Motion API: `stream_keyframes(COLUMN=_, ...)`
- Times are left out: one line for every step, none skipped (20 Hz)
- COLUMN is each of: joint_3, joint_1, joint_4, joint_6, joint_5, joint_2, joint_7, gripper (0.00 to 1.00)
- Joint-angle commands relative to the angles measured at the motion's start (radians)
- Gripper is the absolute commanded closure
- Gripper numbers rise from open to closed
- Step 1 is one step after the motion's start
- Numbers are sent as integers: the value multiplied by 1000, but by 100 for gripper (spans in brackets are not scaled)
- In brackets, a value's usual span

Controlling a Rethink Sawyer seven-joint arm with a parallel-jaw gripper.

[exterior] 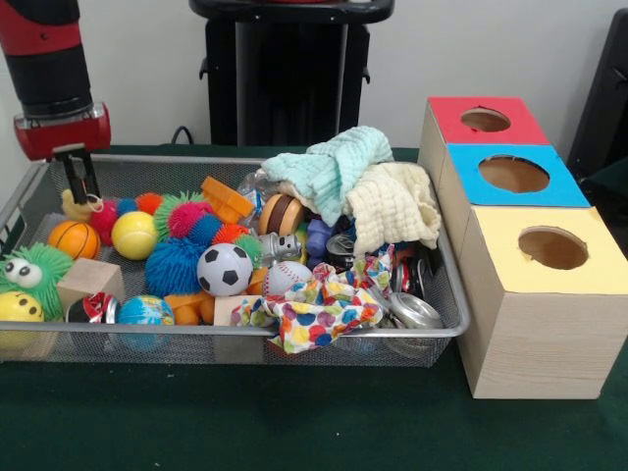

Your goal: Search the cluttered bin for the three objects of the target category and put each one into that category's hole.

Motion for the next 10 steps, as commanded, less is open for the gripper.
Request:
stream_keyframes(joint_3=58, joint_1=7, joint_4=96, joint_6=118, joint_5=46, joint_2=-77, joint_7=-25, gripper=100)
stream_keyframes(joint_3=58, joint_1=8, joint_4=103, joint_6=115, joint_5=49, joint_2=-83, joint_7=-21, gripper=100)
stream_keyframes(joint_3=58, joint_1=10, joint_4=109, joint_6=113, joint_5=51, joint_2=-88, joint_7=-18, gripper=100)
stream_keyframes(joint_3=57, joint_1=12, joint_4=112, joint_6=109, joint_5=51, joint_2=-93, joint_7=-16, gripper=100)
stream_keyframes(joint_3=56, joint_1=14, joint_4=116, joint_6=106, joint_5=52, joint_2=-97, joint_7=-14, gripper=100)
stream_keyframes(joint_3=54, joint_1=14, joint_4=119, joint_6=101, joint_5=51, joint_2=-98, joint_7=-13, gripper=100)
stream_keyframes(joint_3=53, joint_1=13, joint_4=118, joint_6=100, joint_5=51, joint_2=-96, joint_7=-15, gripper=100)
stream_keyframes(joint_3=53, joint_1=14, joint_4=117, joint_6=100, joint_5=52, joint_2=-95, joint_7=-15, gripper=100)
stream_keyframes(joint_3=52, joint_1=14, joint_4=118, joint_6=100, joint_5=52, joint_2=-96, joint_7=-16, gripper=100)
stream_keyframes(joint_3=53, joint_1=15, joint_4=119, joint_6=100, joint_5=53, joint_2=-97, joint_7=-15, gripper=100)
